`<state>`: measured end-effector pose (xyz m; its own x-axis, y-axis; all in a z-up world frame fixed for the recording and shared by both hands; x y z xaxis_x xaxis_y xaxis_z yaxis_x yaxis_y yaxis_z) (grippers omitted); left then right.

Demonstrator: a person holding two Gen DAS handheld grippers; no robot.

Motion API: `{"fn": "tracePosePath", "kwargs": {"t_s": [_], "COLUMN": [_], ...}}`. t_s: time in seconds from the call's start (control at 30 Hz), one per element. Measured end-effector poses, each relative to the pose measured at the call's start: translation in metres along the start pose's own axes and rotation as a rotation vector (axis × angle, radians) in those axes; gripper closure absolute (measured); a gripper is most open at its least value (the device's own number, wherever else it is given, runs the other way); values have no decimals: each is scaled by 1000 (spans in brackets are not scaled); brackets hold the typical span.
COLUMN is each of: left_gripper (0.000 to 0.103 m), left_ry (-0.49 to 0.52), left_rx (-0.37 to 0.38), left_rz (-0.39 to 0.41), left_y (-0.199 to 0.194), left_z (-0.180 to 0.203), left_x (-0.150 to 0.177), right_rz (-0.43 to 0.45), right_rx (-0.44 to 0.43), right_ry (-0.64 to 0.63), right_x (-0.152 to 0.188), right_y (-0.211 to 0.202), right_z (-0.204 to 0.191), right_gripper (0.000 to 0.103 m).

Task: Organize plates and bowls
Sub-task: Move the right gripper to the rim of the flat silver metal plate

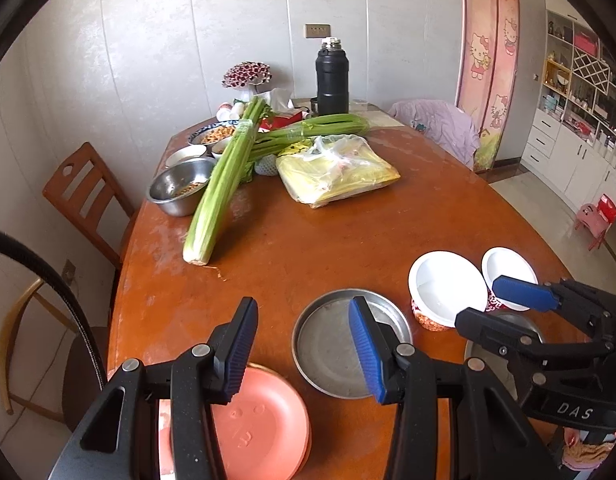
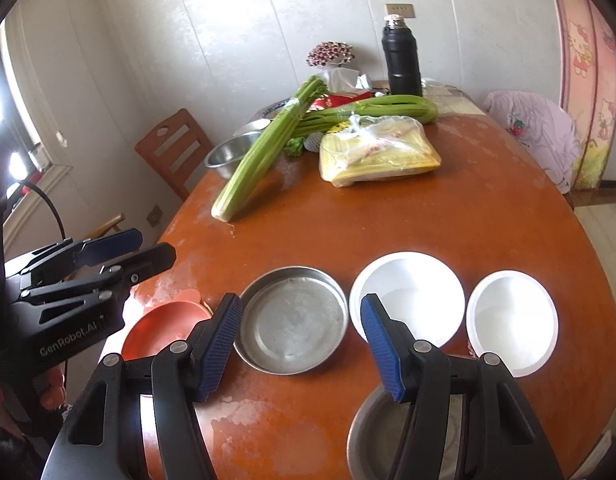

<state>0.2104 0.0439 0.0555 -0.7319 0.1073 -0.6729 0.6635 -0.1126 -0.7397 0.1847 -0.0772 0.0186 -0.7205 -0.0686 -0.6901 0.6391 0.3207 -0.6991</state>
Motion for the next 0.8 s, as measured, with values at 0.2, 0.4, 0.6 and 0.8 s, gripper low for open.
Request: {"fn": "tracePosePath", "kwargs": {"t_s": [0.2, 0.4, 0.6, 0.8], "left_gripper": [56, 56, 56, 56], "left_ry": [-11, -28, -47, -43], "left_rx": [6, 17, 18, 13], "left_rz": [-59, -120, -194, -227], "left_y": [30, 59, 93, 112], "left_z": [-3, -9, -17, -20], "left_x": [-1, 7, 24, 29], "right_rz": [-39, -94, -164, -211], "right_rx": [-21, -33, -5, 61], "right_ry": [29, 24, 38, 31], "right_x": [8, 23, 42, 52], "right_y": [7, 27, 57, 77], "right_z": [5, -2, -6, -3], "right_gripper": [39, 39, 39, 39]}}
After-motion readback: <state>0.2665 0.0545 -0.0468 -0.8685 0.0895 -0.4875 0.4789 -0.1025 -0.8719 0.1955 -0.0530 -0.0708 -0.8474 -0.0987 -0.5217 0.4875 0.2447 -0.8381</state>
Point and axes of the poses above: each gripper's, at about its wrist camera, not at the fingertips, and y roughly the way its jaws point, z to its right, x to its underside, the point moved 8 cm from there along y, roughly the way its jaws point, and after that the axes turned 4 degrees about x, right-handed, at the moved point
